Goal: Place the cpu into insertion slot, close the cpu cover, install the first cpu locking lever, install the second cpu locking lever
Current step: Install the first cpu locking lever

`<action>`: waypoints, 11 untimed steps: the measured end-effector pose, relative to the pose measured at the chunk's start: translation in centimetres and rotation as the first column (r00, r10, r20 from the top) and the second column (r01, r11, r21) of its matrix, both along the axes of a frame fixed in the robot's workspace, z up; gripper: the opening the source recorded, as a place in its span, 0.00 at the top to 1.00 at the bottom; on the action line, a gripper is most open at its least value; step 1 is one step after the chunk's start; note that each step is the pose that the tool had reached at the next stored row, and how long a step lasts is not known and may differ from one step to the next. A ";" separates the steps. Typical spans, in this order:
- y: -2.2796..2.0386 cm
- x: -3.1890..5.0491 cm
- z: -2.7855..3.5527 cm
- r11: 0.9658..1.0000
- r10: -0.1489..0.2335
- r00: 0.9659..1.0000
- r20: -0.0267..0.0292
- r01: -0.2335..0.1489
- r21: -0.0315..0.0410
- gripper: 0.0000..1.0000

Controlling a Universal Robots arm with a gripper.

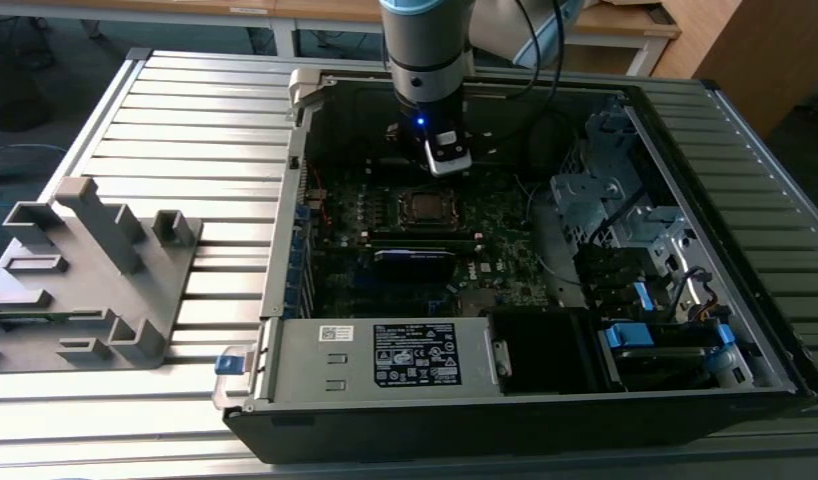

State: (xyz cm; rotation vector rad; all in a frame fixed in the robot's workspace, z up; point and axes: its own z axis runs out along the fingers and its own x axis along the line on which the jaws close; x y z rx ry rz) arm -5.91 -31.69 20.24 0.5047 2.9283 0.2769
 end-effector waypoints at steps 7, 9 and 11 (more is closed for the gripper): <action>-0.03 -0.01 0.00 1.000 0.003 1.000 0.006 -0.003 0.001 0.89; -0.05 -0.01 0.00 1.000 0.007 1.000 0.009 -0.007 0.002 0.89; -0.05 -0.01 0.00 1.000 0.008 1.000 0.009 -0.008 0.002 0.89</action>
